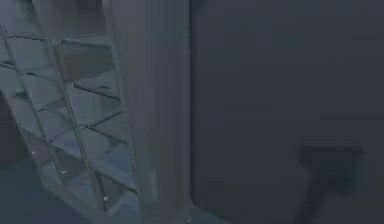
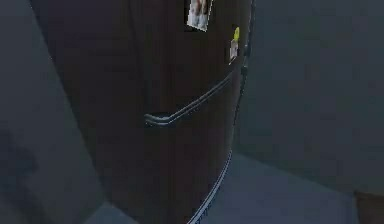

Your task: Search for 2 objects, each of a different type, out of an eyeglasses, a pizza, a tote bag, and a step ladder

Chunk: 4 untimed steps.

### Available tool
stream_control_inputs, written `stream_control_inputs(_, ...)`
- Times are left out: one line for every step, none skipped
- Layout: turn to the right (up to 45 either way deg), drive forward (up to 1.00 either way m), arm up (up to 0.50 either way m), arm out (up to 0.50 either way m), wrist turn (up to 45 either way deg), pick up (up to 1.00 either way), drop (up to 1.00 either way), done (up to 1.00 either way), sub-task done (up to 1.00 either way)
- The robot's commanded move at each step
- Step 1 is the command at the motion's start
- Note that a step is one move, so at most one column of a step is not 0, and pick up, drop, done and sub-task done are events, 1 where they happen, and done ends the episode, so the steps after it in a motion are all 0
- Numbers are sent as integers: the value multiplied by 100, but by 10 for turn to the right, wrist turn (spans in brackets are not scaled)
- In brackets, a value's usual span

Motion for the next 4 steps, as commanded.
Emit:
stream_control_inputs(450, 0, 0, 0, 0, 0, 0, 0, 0)
stream_control_inputs(450, 0, 0, 0, 0, 0, 0, 0, 0)
stream_control_inputs(450, 0, 0, 0, 0, 0, 0, 0, 0)
stream_control_inputs(90, 0, 0, 0, 0, 0, 0, 0, 0)
